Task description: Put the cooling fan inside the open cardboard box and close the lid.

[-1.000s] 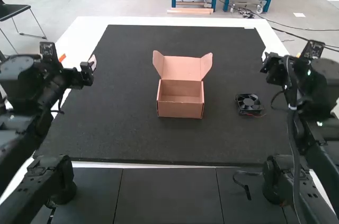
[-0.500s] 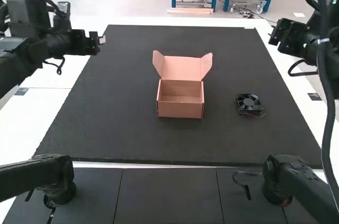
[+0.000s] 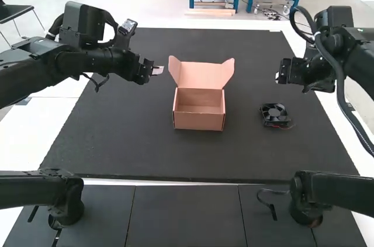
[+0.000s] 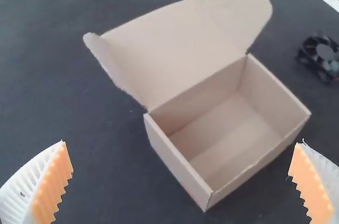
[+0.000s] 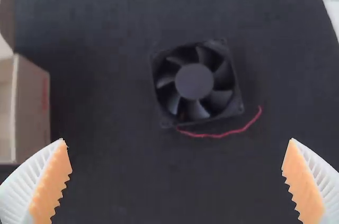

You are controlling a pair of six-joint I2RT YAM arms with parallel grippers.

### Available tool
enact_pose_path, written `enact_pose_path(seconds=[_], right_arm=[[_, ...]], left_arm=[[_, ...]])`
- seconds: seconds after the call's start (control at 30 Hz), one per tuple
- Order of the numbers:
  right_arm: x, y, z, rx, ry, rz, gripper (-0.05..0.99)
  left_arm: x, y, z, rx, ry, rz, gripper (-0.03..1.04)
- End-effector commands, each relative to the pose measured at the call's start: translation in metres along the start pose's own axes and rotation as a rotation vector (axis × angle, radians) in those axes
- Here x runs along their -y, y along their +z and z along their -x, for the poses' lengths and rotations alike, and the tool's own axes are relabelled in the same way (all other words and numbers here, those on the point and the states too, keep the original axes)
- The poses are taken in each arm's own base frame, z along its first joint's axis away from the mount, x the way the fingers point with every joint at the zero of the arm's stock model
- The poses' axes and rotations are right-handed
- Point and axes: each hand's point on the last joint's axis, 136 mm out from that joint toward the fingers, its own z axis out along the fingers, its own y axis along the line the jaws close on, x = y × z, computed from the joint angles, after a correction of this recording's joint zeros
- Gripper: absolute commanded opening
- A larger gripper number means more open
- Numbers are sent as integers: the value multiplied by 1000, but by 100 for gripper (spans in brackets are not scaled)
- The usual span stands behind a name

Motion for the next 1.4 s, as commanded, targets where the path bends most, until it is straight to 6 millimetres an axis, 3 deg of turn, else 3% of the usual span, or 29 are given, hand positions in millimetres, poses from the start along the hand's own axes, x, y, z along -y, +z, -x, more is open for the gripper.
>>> enact_pose_path(seconds=[0.0,0.1,0.27,0.47,0.7,1.07,1.37], right_arm=[[-4,0,6,49,-91,24,91],[-1,12,2,42,-111,13,90],[14,34,-22,-48,-59,-32,90],[33,56,-42,-156,-28,-74,90],[57,72,-36,-223,-66,-93,90],[61,105,-36,-312,-60,-55,90],[69,134,-6,-293,-52,-65,90]], left_arm=[[-7,-8,3,22,2,34,97],[-8,-5,-5,5,-6,35,97],[-7,-4,-19,-49,-17,33,97],[-8,-6,-23,-74,-21,37,97],[-7,-8,-19,-65,-18,37,97],[-8,-8,-18,-59,-17,37,97],[-6,-9,-23,-82,-17,28,97]])
